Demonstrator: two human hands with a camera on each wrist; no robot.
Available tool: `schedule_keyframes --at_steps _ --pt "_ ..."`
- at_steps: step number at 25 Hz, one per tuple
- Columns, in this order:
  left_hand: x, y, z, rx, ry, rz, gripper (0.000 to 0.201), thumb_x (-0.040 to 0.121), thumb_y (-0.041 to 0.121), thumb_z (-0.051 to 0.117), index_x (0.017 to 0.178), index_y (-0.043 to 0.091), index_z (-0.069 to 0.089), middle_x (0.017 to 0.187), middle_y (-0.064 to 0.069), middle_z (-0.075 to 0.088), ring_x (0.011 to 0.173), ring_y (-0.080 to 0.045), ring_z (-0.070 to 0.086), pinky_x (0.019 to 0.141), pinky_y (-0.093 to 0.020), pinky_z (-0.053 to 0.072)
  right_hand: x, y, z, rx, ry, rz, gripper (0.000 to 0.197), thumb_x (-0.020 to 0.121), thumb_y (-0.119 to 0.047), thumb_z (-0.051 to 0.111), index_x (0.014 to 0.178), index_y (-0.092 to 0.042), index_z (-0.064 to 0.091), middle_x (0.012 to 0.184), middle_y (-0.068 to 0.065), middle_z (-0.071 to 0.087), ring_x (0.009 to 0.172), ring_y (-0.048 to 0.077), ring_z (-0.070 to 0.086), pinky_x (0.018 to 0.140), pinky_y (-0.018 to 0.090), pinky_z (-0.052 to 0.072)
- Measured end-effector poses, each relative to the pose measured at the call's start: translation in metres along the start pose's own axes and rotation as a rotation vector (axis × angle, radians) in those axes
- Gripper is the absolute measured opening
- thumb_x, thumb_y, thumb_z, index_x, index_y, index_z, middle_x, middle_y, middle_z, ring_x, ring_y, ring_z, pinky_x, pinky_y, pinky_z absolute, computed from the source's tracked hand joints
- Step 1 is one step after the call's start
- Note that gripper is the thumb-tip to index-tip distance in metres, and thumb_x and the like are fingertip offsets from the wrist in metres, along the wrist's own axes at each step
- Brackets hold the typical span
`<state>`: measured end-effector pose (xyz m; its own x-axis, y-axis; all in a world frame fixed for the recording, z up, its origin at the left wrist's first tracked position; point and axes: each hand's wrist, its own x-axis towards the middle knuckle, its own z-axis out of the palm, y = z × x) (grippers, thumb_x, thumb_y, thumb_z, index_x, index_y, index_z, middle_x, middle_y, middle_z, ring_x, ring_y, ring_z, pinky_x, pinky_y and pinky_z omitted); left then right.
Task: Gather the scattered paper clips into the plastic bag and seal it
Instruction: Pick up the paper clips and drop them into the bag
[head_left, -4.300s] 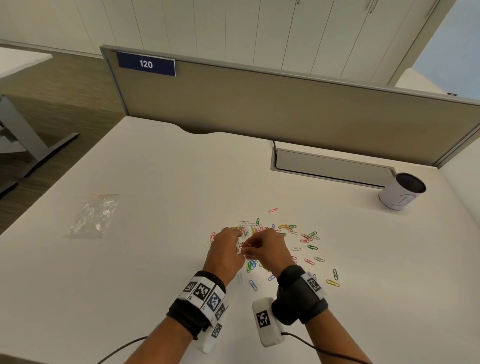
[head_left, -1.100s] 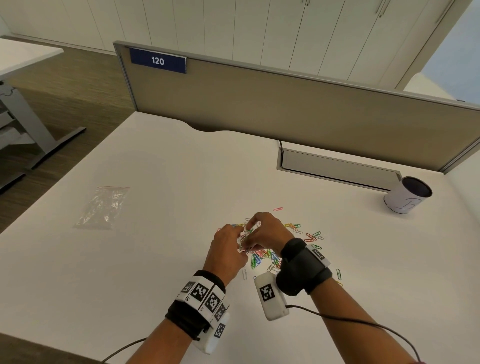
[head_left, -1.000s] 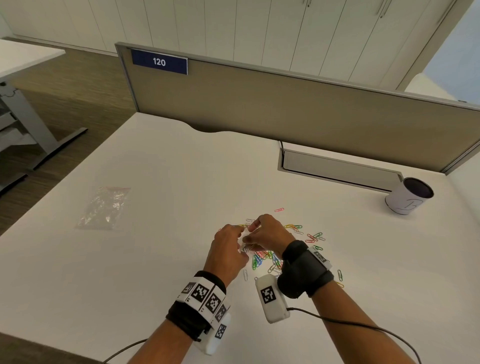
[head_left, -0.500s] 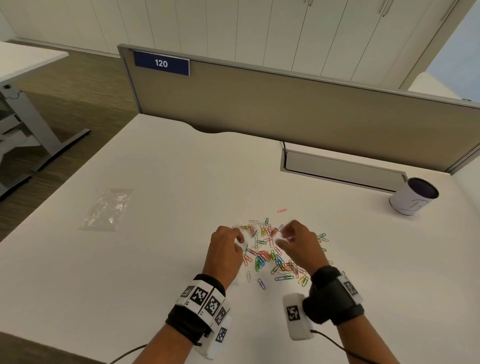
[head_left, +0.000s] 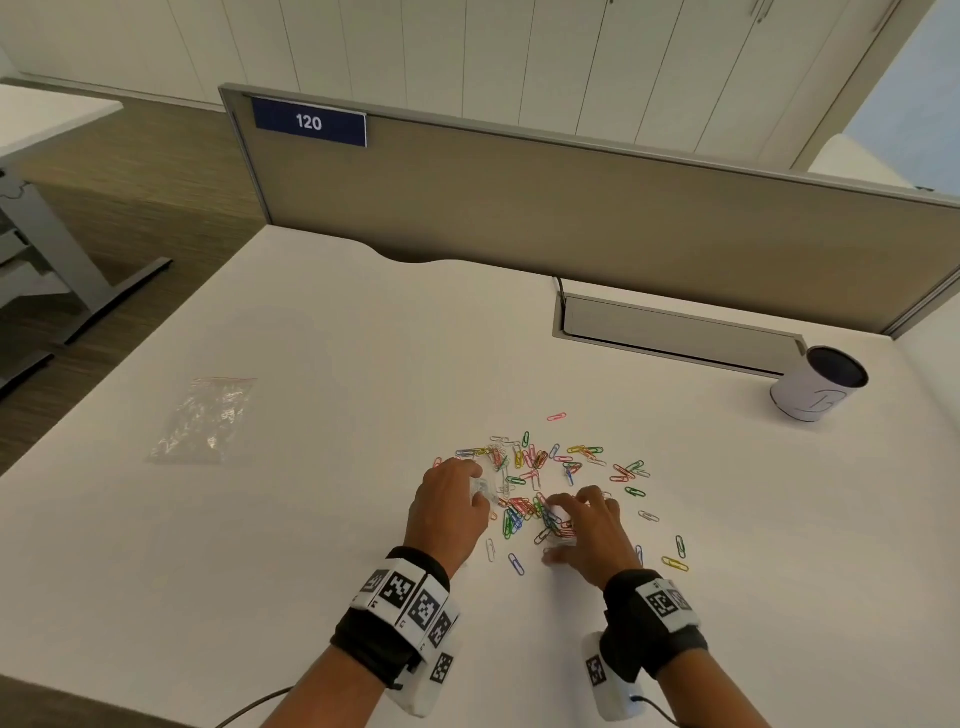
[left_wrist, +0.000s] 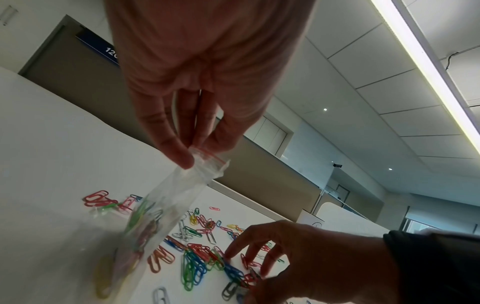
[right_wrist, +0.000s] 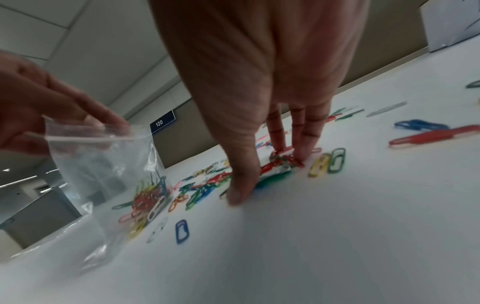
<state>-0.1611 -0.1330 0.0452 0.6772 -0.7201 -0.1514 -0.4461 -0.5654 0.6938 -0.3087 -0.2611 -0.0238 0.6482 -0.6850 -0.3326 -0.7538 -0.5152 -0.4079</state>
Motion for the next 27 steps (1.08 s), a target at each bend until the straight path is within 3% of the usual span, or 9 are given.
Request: schedule_keyframes --at_steps 5,8,11,14,17,20,22,24,27 --pt "-0.003 0.001 0.003 -0.004 -0.021 0.028 0.035 0.087 0.008 0.057 0.122 0.009 0.056 0.124 -0.009 0.06 0.114 -0.024 0.055 0.099 -0.037 0.048 0.001 0.003 0.01 0.002 0.14 -0.105 0.018 0.085 -0.014 0.067 0.102 -0.017 0.065 0.108 0.005 0.059 0.103 0.025 0.053 0.081 0.029 0.044" --pt "-0.003 -0.001 0.006 -0.019 -0.023 0.034 0.035 0.086 0.007 0.059 0.12 0.011 0.056 0.123 -0.008 0.06 0.113 -0.022 0.055 0.098 -0.034 0.048 0.0 0.001 0.012 -0.117 0.161 -0.131 0.012 0.093 -0.013 0.053 0.102 -0.015 0.061 0.103 0.006 0.062 0.091 0.023 0.056 0.074 0.028 0.043" --pt "-0.003 -0.004 0.008 -0.036 -0.015 0.021 0.035 0.084 0.008 0.061 0.118 0.013 0.058 0.12 -0.007 0.061 0.11 -0.022 0.056 0.095 -0.035 0.05 0.002 0.001 0.009 -0.158 0.15 -0.128 0.013 0.094 -0.012 0.049 0.101 -0.013 0.061 0.098 0.008 0.066 0.083 0.023 0.057 0.068 0.026 0.041" --pt "-0.004 -0.005 0.01 -0.05 -0.005 0.014 0.035 0.082 0.009 0.064 0.116 0.015 0.059 0.118 -0.005 0.062 0.107 -0.021 0.058 0.092 -0.036 0.052 0.004 0.009 0.001 0.118 0.206 0.014 0.014 0.088 -0.007 0.058 0.096 -0.011 0.068 0.095 0.009 0.07 0.086 0.023 0.063 0.076 0.028 0.049" --pt "-0.005 -0.007 0.01 -0.064 0.001 0.02 0.036 0.08 0.009 0.067 0.115 0.015 0.059 0.116 -0.004 0.063 0.099 -0.017 0.059 0.088 -0.033 0.054 -0.003 0.014 -0.009 0.557 0.253 0.161 0.01 0.08 -0.003 0.069 0.091 -0.004 0.071 0.085 0.01 0.073 0.073 0.021 0.067 0.077 0.032 0.058" --pt "-0.005 -0.007 0.012 -0.088 0.012 0.019 0.038 0.078 0.007 0.07 0.114 0.014 0.06 0.115 -0.004 0.063 0.094 -0.016 0.062 0.085 -0.033 0.057 -0.02 -0.006 -0.026 1.128 0.21 0.142 0.015 0.08 0.003 0.068 0.095 0.005 0.068 0.078 0.016 0.072 0.07 0.027 0.068 0.068 0.029 0.061" --pt "-0.005 -0.007 0.014 -0.086 0.008 0.023 0.039 0.077 0.006 0.07 0.114 0.014 0.06 0.114 -0.004 0.063 0.092 -0.015 0.061 0.085 -0.031 0.055 -0.027 -0.031 -0.035 1.386 0.145 0.087 0.015 0.082 0.003 0.066 0.097 0.007 0.065 0.077 0.016 0.07 0.072 0.026 0.067 0.071 0.029 0.06" --pt "-0.005 -0.006 0.016 -0.083 0.004 0.029 0.041 0.076 0.006 0.071 0.114 0.013 0.06 0.114 -0.004 0.062 0.091 -0.014 0.061 0.084 -0.027 0.054 -0.026 -0.056 -0.036 1.48 0.108 0.051 0.017 0.082 0.003 0.066 0.099 0.007 0.064 0.077 0.016 0.07 0.071 0.025 0.067 0.071 0.031 0.059" --pt "-0.006 -0.003 0.017 -0.091 0.002 0.025 0.043 0.075 0.008 0.074 0.115 0.011 0.06 0.113 -0.006 0.063 0.09 -0.015 0.063 0.082 -0.026 0.055 -0.019 -0.082 -0.025 1.381 0.134 0.052 0.017 0.08 0.003 0.069 0.097 0.004 0.067 0.084 0.019 0.073 0.074 0.029 0.07 0.073 0.036 0.061"
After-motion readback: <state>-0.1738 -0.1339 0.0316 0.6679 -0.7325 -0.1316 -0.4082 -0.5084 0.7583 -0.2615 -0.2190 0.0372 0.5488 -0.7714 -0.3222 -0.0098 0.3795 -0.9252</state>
